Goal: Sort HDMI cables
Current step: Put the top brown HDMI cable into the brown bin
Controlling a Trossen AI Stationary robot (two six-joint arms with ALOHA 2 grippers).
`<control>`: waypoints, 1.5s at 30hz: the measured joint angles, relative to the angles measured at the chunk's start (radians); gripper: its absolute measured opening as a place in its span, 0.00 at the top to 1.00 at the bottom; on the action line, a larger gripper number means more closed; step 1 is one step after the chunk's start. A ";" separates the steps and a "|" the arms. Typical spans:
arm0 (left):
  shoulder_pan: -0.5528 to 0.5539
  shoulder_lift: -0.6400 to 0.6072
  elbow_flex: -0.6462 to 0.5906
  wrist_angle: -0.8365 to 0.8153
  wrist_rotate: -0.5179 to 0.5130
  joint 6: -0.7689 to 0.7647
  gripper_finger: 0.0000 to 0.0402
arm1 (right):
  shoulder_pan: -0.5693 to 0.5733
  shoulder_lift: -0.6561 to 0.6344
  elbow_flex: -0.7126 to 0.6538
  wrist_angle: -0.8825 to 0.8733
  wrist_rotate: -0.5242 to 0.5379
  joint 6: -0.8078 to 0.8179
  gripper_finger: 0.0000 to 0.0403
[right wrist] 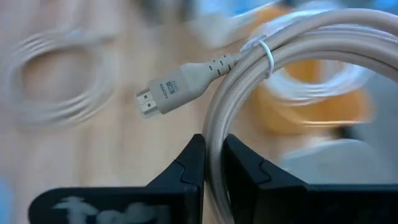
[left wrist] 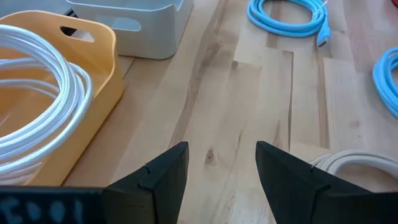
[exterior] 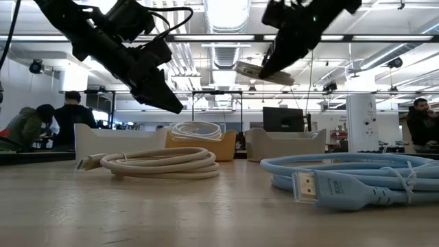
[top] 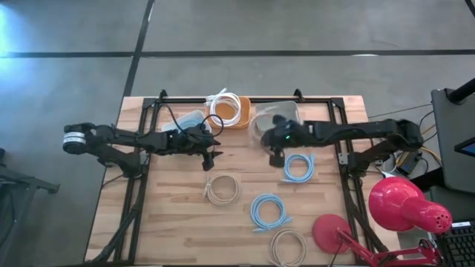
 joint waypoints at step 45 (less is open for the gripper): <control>0.000 0.000 0.000 0.023 0.000 0.000 0.48 | -0.319 0.337 -0.302 0.754 0.195 0.222 0.72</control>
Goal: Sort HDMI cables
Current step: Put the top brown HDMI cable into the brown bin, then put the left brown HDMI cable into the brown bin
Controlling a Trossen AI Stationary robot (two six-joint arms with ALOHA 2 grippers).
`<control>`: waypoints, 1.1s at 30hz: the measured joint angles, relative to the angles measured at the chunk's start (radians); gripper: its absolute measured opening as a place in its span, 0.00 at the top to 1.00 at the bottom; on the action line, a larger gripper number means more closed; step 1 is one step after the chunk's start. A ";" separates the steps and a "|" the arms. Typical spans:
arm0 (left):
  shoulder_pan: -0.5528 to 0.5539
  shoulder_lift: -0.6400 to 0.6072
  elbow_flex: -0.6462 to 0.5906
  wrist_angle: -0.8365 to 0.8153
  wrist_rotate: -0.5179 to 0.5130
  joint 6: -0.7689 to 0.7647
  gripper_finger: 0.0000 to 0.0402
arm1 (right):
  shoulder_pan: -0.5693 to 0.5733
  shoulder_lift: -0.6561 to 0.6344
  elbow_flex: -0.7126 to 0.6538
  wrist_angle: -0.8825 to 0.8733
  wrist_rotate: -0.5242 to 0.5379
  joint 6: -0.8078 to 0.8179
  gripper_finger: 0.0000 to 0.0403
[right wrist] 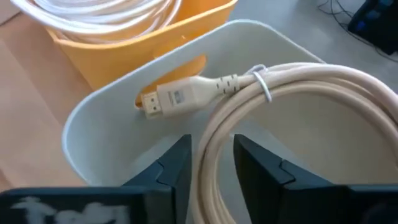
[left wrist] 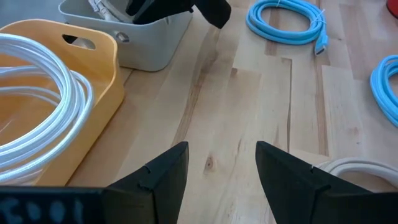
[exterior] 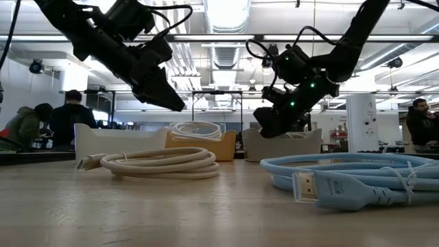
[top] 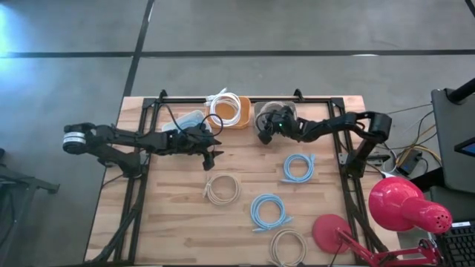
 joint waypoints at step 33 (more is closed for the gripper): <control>-0.096 0.104 -0.043 0.015 0.174 -0.125 0.49 | 0.201 -0.224 0.003 -0.020 -0.014 0.003 0.62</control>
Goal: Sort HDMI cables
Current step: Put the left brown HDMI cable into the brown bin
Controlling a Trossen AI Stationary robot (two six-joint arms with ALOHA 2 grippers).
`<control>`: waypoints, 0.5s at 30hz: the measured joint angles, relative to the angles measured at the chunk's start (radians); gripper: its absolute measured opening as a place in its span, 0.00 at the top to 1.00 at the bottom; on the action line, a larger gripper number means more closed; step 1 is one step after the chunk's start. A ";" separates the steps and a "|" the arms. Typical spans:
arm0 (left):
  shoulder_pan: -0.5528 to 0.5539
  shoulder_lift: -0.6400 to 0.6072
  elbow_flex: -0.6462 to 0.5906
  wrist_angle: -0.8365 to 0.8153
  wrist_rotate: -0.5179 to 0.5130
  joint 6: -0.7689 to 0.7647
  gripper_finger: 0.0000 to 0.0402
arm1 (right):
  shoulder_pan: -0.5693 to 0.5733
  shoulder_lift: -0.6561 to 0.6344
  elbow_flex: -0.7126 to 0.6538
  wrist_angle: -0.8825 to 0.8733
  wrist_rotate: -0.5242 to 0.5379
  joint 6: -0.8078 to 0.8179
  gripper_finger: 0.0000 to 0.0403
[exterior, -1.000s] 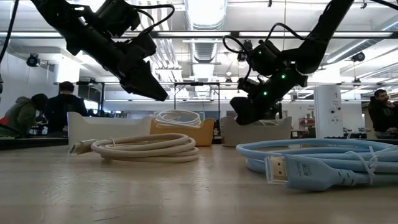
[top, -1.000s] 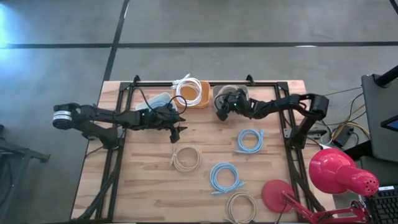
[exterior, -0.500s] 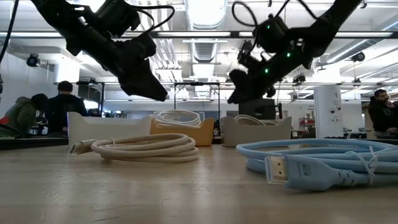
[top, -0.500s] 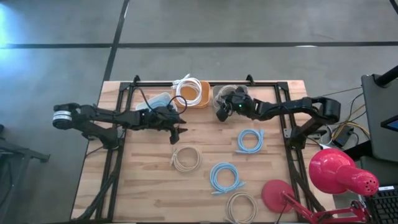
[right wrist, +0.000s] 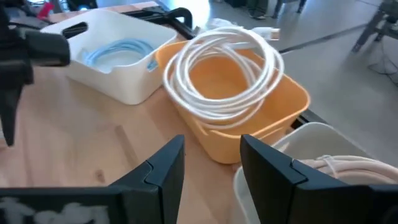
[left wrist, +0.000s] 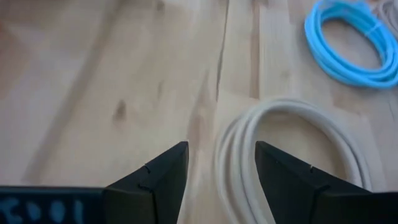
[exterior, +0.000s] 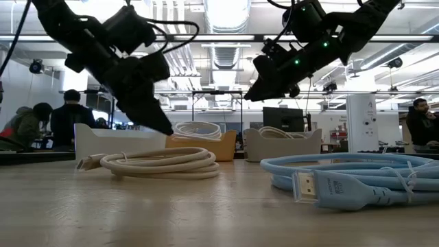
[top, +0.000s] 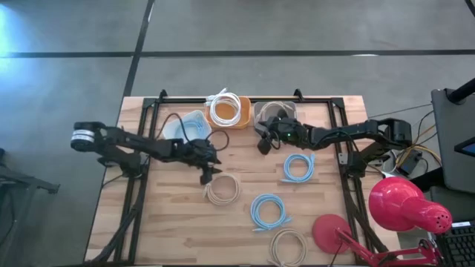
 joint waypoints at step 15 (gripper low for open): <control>-0.052 0.240 -0.002 0.108 -0.029 -0.036 0.50 | 0.038 -0.001 0.000 0.000 -0.286 0.034 0.56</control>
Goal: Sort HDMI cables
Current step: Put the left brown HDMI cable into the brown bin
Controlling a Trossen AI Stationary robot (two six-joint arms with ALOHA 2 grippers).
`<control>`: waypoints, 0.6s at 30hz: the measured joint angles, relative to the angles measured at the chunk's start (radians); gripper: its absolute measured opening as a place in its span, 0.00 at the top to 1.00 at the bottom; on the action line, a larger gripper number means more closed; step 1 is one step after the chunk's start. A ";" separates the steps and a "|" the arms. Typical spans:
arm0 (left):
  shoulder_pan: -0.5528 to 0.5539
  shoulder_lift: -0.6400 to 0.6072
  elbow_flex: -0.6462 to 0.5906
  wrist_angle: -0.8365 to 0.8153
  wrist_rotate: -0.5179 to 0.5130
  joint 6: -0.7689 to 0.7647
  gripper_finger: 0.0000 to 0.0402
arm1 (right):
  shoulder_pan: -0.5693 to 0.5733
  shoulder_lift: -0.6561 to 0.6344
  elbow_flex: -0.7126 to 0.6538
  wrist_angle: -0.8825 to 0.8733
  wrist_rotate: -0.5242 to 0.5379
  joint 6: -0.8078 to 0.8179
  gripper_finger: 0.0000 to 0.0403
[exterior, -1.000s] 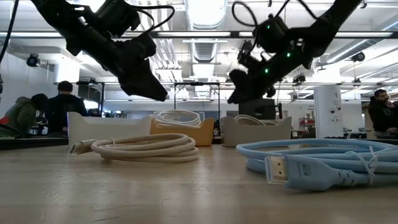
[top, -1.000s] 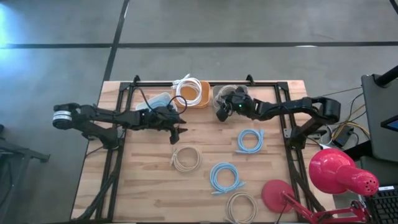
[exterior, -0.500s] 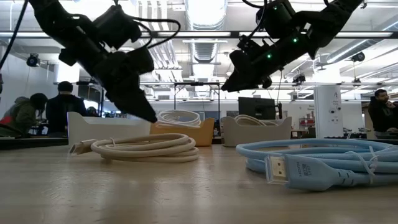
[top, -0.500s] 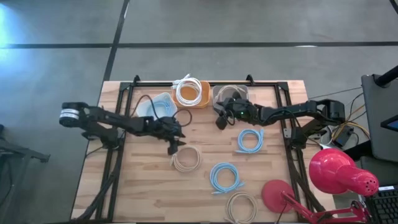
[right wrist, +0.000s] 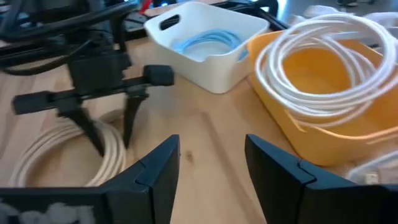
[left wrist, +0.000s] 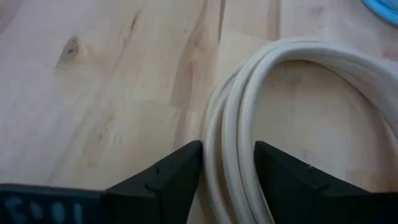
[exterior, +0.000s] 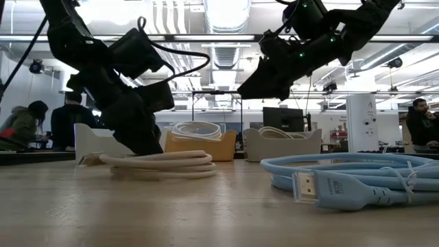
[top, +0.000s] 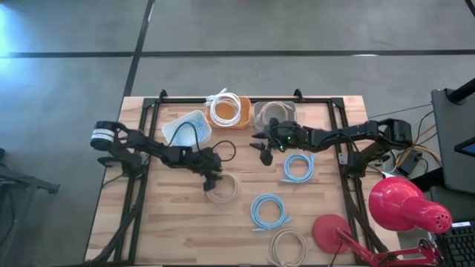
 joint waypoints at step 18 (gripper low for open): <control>-0.001 -0.001 0.115 0.035 -0.323 0.205 0.96 | 0.070 0.001 0.000 0.014 0.008 0.009 0.46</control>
